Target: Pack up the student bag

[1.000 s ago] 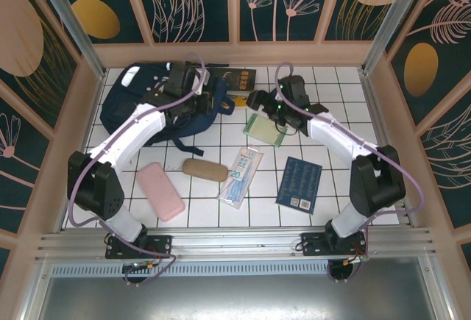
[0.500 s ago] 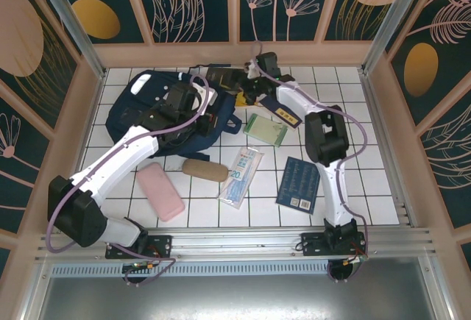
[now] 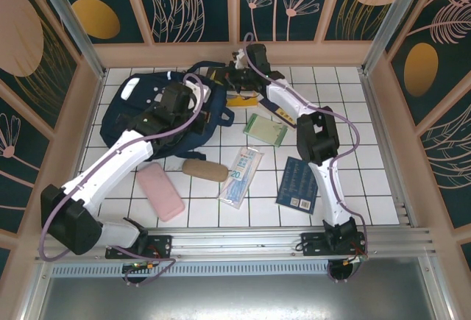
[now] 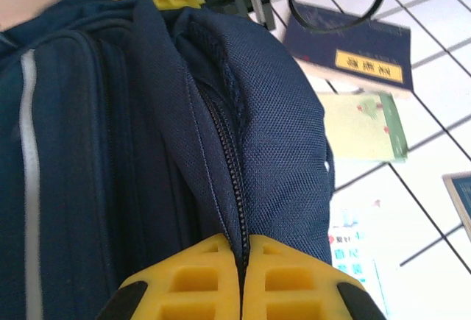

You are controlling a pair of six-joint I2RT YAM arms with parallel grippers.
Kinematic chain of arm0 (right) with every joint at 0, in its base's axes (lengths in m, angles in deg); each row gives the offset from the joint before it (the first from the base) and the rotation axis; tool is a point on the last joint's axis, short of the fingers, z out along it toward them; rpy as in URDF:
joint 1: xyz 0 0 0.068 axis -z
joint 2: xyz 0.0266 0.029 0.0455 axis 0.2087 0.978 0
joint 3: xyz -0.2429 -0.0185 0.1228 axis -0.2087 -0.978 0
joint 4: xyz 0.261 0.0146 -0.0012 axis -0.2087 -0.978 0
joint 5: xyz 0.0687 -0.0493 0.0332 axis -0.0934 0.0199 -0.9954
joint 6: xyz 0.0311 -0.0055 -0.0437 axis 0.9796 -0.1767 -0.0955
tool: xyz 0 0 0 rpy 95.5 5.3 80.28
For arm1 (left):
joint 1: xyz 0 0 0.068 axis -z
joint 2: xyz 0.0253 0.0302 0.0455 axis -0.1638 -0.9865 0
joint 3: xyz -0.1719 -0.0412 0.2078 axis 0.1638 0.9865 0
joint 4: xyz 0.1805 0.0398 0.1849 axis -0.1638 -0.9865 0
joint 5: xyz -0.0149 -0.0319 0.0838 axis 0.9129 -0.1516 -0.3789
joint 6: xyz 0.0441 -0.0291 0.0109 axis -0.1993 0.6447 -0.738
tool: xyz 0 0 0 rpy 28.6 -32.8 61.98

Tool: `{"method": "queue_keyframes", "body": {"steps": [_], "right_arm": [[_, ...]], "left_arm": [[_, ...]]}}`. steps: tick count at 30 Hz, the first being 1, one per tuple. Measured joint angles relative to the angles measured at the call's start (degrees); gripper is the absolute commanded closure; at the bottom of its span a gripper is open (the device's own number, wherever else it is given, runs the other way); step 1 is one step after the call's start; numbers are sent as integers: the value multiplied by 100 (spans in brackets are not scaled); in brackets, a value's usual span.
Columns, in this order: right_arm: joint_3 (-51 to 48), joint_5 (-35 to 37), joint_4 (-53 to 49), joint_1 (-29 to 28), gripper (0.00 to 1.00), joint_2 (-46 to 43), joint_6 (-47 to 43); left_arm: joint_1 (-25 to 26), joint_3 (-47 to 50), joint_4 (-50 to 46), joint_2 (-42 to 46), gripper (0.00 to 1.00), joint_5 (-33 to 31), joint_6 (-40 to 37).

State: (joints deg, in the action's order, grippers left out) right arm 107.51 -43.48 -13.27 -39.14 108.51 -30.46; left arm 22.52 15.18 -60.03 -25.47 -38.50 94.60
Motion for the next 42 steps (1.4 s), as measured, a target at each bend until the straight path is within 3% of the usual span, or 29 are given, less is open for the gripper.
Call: {"method": "queue_keyframes", "body": {"steps": [8, 15, 20, 23, 25, 26, 27, 28, 30, 33, 35, 39, 42], "right_arm": [[-22, 452, -240, -7, 100, -490, -380], [-2601, 1786, 144, -61, 100, -2643, -726], [-3939, 2931, 693, -575, 100, -3589, -717], [-4328, 3425, 863, -1045, 100, -3613, -673], [-4411, 3622, 907, -1344, 100, -3484, -610], [-4409, 3659, 968, -1473, 97, -3379, -586], [-4406, 3681, 1016, -1617, 86, -3244, -564], [-4402, 3683, 1034, -1742, 73, -3110, -540], [-4382, 3567, 1023, -1958, 47, -2835, -555], [-4321, 3211, 1032, -2240, 27, -2514, -570], [-4358, 3062, 1045, -2347, 22, -2505, -686], [-4760, 3077, 1097, -2277, 17, -2922, -1027], [-5294, 3397, 981, -2061, 20, -3587, -1241]], "left_arm": [[39, -42, 164, 385, 100, -979, -42], [146, -24, 201, 579, 100, -1626, -85], [157, 153, 96, 654, 100, -2240, 59], [151, 435, -162, 772, 90, -2785, 251], [125, 651, -374, 852, 74, -3141, 424], [111, 758, -474, 914, 57, -3386, 597], [81, 839, -570, 986, 42, -3565, 732], [11, 922, -667, 1082, 37, -3792, 901], [-131, 1019, -754, 1279, 15, -4129, 1237], [-160, 1023, -785, 1563, 10, -4406, 1725], [-157, 1014, -938, 1733, 9, -4568, 1974], [-157, 957, -1154, 1893, 3, -4706, 2151], [-157, 647, -1202, 1410, 2, -4529, 2083]]}}
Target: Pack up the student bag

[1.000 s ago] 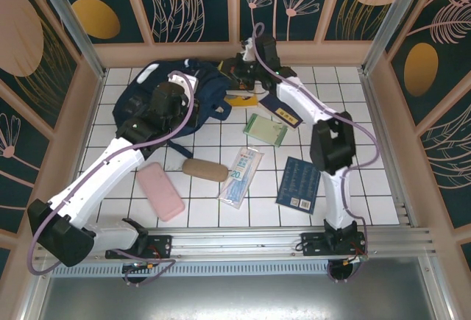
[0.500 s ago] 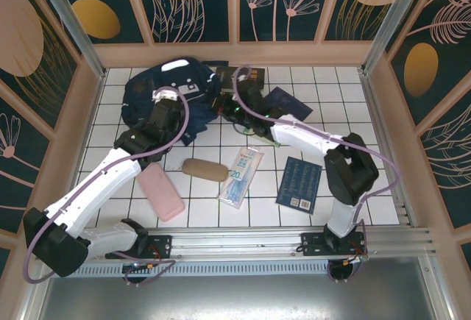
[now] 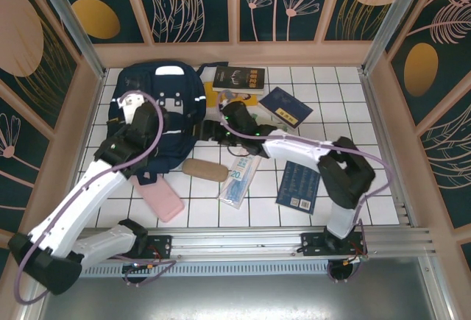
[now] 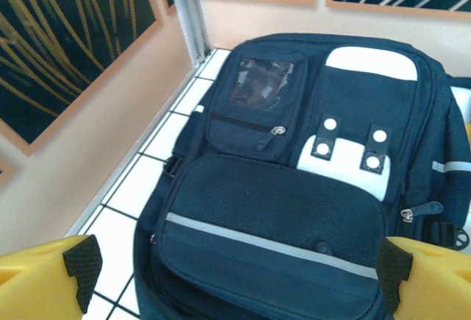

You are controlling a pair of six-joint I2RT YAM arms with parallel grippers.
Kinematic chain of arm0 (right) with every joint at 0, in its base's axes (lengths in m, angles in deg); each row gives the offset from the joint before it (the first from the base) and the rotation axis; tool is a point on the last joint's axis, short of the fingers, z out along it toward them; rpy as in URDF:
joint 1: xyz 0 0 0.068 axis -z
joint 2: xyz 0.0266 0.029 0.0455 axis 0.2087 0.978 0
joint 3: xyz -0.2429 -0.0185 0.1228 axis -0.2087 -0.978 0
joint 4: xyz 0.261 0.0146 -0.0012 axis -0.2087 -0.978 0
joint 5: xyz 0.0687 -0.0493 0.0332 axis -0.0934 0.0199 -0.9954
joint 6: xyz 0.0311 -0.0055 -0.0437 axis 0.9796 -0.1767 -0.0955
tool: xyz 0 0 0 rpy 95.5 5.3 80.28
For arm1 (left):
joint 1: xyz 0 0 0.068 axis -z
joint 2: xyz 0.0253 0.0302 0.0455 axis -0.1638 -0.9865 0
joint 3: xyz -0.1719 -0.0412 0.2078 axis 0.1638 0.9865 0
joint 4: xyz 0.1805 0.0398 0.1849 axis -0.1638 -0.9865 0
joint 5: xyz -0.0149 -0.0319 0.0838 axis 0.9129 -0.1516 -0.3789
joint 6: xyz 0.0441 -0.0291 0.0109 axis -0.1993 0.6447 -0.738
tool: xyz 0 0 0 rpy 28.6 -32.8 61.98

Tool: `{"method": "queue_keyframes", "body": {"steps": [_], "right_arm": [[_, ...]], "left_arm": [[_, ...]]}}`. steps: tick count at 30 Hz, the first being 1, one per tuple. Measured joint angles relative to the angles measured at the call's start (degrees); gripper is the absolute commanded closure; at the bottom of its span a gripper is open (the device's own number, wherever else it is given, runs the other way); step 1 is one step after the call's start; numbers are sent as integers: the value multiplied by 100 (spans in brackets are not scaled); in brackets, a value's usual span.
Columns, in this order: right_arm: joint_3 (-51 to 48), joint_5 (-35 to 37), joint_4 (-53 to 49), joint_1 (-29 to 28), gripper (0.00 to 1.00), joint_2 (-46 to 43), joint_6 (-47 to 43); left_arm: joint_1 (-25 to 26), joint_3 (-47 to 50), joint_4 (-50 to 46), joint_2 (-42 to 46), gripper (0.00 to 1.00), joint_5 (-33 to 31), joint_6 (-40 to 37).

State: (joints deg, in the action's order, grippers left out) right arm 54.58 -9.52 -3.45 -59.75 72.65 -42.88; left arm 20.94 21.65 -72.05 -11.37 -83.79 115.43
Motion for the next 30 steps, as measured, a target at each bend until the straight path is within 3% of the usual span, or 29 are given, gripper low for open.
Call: {"method": "queue_keyframes", "body": {"steps": [9, 22, 26, 30], "right_arm": [[-387, 601, -387, 1117, 26, -894, -92], [-439, 442, -610, 1318, 25, -831, -175], [-485, 413, -621, 1366, 26, -833, -232], [-675, 378, -645, 1486, 27, -837, -234]], "left_arm": [[0, -1211, 496, -3445, 2, 807, -280], [-358, -3353, 876, -5877, 2, 1963, -411], [-396, -4103, 901, -6658, 16, 2072, -498], [-391, -4301, 918, -7125, 53, 1917, -778]]}}
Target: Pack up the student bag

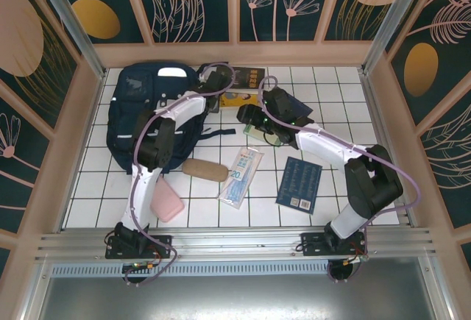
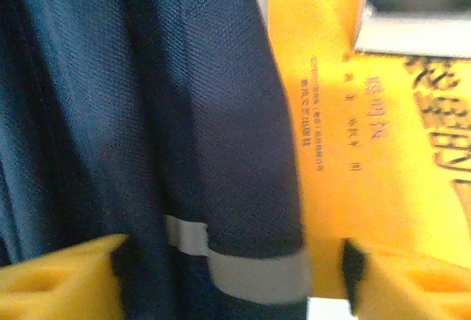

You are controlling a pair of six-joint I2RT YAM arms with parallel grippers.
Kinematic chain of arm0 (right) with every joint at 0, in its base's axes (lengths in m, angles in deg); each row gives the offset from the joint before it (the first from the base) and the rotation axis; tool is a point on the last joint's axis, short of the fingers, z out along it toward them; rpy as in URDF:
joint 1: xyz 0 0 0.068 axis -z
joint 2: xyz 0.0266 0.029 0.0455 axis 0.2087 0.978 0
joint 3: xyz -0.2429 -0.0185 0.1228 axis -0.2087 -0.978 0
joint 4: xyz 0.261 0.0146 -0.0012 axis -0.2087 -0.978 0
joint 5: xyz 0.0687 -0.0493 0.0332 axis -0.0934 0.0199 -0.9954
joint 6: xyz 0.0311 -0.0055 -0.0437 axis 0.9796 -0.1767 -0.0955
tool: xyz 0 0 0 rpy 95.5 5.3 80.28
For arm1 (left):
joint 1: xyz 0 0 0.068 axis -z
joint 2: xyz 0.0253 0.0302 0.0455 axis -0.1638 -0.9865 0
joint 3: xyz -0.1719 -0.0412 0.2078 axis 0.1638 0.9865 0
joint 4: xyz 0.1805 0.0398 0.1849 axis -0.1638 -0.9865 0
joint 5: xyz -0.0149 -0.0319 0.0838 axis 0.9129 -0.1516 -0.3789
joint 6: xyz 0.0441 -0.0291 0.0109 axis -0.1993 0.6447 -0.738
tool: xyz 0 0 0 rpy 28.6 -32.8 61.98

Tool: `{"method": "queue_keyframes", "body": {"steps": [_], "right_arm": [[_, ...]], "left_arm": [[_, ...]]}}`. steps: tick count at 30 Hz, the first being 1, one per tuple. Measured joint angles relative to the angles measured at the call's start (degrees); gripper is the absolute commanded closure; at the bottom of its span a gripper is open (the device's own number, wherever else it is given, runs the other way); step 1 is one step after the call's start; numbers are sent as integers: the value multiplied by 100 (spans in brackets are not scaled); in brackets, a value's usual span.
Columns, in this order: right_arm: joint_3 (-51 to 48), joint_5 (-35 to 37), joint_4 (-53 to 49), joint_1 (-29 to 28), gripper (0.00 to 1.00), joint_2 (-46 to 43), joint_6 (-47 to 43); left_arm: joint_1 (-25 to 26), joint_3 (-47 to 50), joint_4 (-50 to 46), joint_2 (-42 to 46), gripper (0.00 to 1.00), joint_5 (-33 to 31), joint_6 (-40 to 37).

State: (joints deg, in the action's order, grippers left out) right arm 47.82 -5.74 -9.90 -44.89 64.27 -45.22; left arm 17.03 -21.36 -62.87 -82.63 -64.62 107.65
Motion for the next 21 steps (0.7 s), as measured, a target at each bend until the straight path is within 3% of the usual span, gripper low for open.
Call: {"method": "queue_keyframes", "body": {"steps": [3, 6, 15, 21], "right_arm": [[-59, -4, -68, 68, 28, -22, -2], [-109, -24, -66, 83, 29, -175, -2], [-442, 83, -63, 87, 30, -841, -109], [-949, 310, -61, 188, 32, -1270, -35]], "left_arm": [[-15, -20, 24, -63, 82, -245, -181], [-92, -11, 101, -48, 100, -369, -262], [-184, 964, 925, 1255, 100, -282, -992], [111, 1276, 1582, 2037, 100, -374, -2326]]}}
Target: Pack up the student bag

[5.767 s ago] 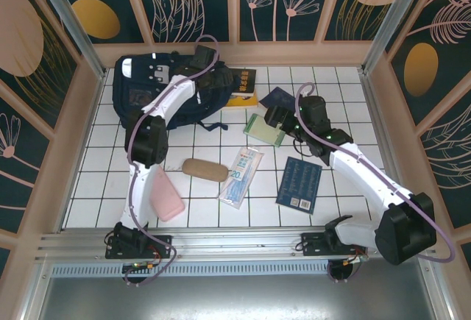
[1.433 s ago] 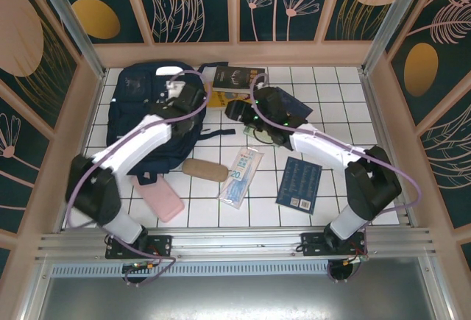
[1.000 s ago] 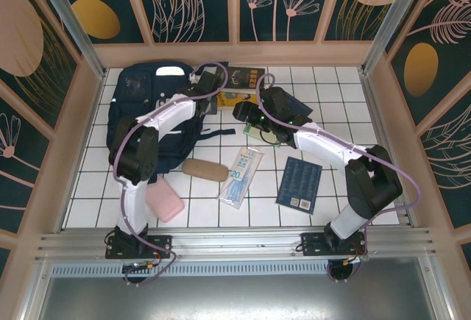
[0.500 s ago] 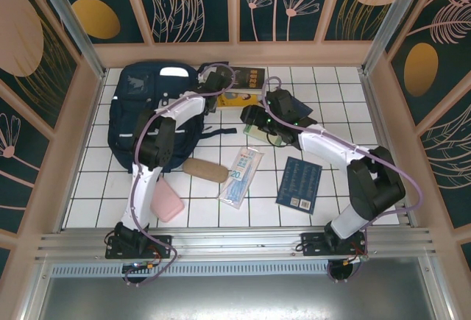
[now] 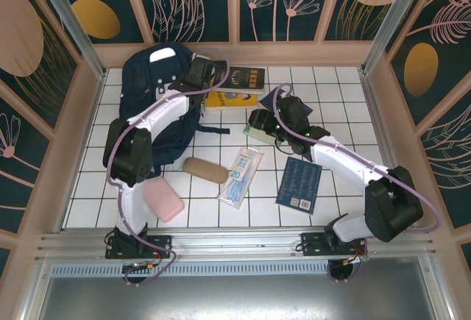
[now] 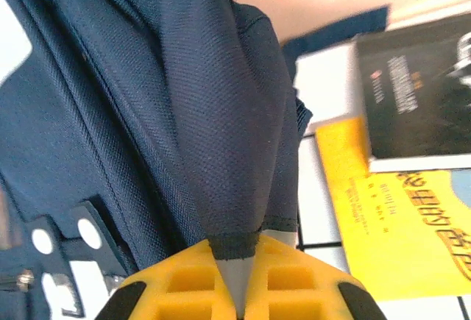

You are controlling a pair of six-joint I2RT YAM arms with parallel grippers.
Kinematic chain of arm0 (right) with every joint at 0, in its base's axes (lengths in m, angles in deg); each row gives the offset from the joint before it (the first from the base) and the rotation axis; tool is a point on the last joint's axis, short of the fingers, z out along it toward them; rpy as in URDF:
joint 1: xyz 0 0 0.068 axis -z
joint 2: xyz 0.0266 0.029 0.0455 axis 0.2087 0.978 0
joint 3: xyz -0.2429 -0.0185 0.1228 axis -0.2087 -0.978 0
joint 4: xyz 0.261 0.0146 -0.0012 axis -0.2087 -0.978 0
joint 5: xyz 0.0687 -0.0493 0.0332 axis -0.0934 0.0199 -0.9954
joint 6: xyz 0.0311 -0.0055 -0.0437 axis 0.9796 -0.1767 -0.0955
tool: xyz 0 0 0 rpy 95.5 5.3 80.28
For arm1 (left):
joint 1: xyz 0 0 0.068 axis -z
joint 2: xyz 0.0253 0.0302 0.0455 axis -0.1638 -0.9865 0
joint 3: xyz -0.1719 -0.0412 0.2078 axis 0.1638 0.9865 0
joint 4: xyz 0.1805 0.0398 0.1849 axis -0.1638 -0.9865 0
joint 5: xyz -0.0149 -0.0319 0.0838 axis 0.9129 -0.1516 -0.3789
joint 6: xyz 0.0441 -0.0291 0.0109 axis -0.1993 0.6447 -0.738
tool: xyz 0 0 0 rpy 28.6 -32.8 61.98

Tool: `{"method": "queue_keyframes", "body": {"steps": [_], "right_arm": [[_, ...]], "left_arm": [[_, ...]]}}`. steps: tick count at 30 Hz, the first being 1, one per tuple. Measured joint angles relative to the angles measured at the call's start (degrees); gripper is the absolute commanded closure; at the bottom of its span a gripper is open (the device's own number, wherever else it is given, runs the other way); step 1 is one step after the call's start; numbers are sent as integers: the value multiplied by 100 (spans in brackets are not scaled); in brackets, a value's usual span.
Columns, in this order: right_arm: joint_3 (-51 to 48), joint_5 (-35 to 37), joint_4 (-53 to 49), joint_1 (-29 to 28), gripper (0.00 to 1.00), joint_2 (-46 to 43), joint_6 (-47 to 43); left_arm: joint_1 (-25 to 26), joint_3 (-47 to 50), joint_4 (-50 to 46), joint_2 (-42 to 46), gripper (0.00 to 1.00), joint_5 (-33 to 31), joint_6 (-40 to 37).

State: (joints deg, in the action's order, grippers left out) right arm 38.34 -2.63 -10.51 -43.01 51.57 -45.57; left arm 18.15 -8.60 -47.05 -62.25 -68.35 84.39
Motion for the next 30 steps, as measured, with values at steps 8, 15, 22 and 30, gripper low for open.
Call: {"method": "queue_keyframes", "body": {"steps": [8, 15, 22, 30], "right_arm": [[-529, -205, 107, 861, 31, -243, 470], [-789, -667, 361, 1196, 24, -210, 920], [-708, -841, 372, 1270, 24, 13, 957], [529, -962, -50, 358, 23, 848, 431]], "left_arm": [[1357, 1174, 501, 678, 100, 935, -1152], [1473, 1777, 479, 935, 58, 1818, -1226], [1475, 1967, 481, 1707, 42, 2312, -146], [1473, 3093, 387, 3578, 42, 1998, 1862]]}}
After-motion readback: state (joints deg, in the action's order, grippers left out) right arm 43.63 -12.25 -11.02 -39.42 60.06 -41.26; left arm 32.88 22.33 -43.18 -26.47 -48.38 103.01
